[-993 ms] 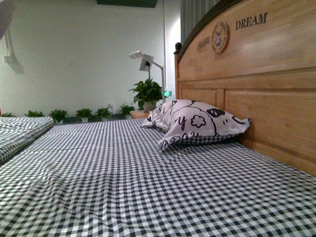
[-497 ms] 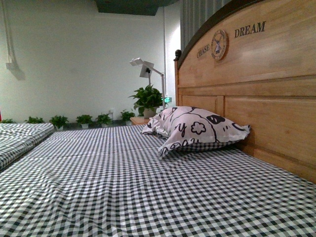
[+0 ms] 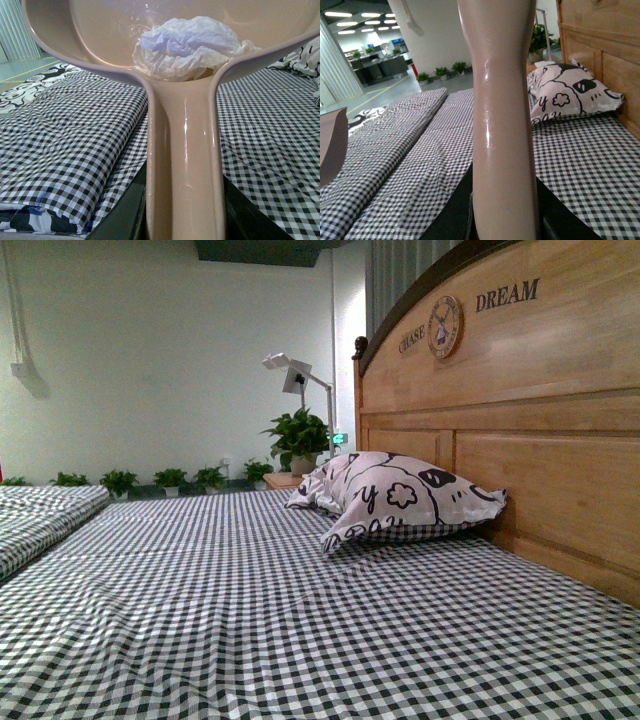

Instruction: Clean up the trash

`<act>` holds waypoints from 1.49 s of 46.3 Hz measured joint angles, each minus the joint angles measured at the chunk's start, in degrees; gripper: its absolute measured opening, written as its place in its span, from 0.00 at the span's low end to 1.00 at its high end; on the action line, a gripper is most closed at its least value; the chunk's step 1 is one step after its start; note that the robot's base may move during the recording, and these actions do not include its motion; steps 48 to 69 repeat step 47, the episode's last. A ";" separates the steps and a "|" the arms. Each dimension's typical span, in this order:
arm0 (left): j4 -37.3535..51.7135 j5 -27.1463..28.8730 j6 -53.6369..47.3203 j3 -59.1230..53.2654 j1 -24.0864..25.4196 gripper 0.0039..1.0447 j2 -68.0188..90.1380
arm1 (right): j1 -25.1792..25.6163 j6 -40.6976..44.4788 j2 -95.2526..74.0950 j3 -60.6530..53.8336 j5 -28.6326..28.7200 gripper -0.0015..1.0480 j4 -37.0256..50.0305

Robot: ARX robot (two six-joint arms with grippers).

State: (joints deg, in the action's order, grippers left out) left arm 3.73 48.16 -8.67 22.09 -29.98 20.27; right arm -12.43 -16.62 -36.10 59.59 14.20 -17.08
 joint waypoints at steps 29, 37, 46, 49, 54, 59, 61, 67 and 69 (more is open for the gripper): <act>0.00 0.04 0.00 0.00 -0.02 0.25 -0.02 | -0.07 0.15 -0.09 0.00 -0.07 0.18 0.00; 0.00 0.02 0.00 0.02 -0.02 0.25 -0.02 | -0.07 0.15 -0.07 0.00 -0.07 0.18 0.00; 0.00 0.02 0.00 0.02 -0.02 0.25 -0.02 | -0.07 0.15 -0.09 0.00 -0.04 0.18 0.00; 0.00 0.04 0.00 0.02 -0.02 0.25 -0.02 | -0.07 0.15 -0.09 0.00 -0.07 0.18 0.00; 0.00 0.04 0.00 0.02 -0.02 0.25 -0.02 | -0.07 0.15 -0.09 0.00 -0.07 0.18 0.00; 0.00 0.04 0.00 0.02 -0.02 0.25 -0.02 | -0.07 0.15 -0.09 0.00 -0.07 0.18 0.00; 0.00 0.04 0.00 0.02 -0.02 0.25 -0.02 | -0.07 0.15 -0.09 0.00 -0.07 0.18 0.00; 0.00 0.04 0.00 0.02 -0.02 0.25 -0.02 | -0.07 0.15 -0.09 0.00 -0.07 0.18 0.00; 0.00 0.04 0.00 0.02 -0.02 0.25 -0.02 | -0.07 0.15 -0.09 0.00 -0.07 0.18 0.00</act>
